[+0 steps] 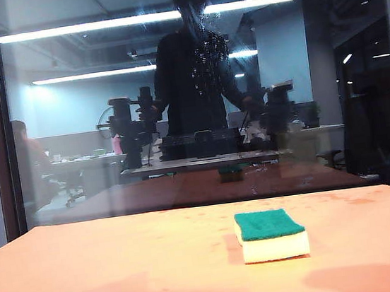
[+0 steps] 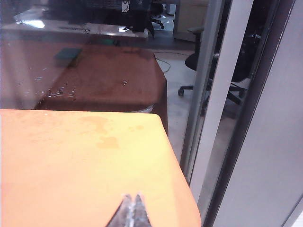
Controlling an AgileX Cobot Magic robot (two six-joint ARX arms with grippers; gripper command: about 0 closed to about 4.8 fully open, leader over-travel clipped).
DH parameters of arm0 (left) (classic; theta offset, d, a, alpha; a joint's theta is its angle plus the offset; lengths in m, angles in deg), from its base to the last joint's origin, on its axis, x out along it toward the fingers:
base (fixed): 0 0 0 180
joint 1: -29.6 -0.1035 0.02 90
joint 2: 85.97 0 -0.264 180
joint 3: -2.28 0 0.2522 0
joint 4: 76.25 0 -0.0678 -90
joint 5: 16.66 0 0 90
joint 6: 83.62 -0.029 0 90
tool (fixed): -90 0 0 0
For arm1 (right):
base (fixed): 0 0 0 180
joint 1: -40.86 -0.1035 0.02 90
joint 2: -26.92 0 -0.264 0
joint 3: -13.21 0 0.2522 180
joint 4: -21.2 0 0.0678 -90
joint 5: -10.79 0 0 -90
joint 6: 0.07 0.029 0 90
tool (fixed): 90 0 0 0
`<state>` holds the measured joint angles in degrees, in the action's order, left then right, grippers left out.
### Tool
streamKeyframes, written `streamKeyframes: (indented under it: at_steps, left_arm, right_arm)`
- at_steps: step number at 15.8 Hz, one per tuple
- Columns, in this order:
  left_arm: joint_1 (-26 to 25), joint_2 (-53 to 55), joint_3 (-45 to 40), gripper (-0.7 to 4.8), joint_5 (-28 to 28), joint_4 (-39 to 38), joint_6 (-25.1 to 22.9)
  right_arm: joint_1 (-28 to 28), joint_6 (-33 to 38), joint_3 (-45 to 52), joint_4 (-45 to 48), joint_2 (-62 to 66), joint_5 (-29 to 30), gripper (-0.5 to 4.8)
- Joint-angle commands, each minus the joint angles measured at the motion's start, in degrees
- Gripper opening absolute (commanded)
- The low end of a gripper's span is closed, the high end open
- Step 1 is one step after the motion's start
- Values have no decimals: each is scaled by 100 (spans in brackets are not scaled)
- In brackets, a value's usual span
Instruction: Pick up the sponge from the table, wipe the water off the glass, and finally place the sponge back on the table.
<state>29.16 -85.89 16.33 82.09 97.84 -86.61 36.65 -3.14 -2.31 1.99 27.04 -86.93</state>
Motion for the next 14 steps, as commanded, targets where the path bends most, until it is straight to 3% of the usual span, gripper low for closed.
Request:
streamKeyframes:
  at_steps: [1, 3, 6, 9, 14]
  left_arm:
    - [0, 7, 17, 26, 50, 39, 2]
    - [0, 7, 20, 25, 72, 37, 2]
    - [0, 7, 20, 25, 903, 33, 2]
    - [0, 7, 22, 25, 1239, -17, 26]
    - [0, 7, 28, 25, 2114, -509, 544]
  right_arm:
    - [-9, -15, -33, 149, 0, -4, -9]
    - [-13, 42, -68, 225, 0, 15, -9]
    - [-15, 223, -398, -26, 0, 17, -9]
    - [-17, 365, -769, -442, 4, 221, -9]
    - [-17, 505, -2013, -1381, 863, 809, -9]
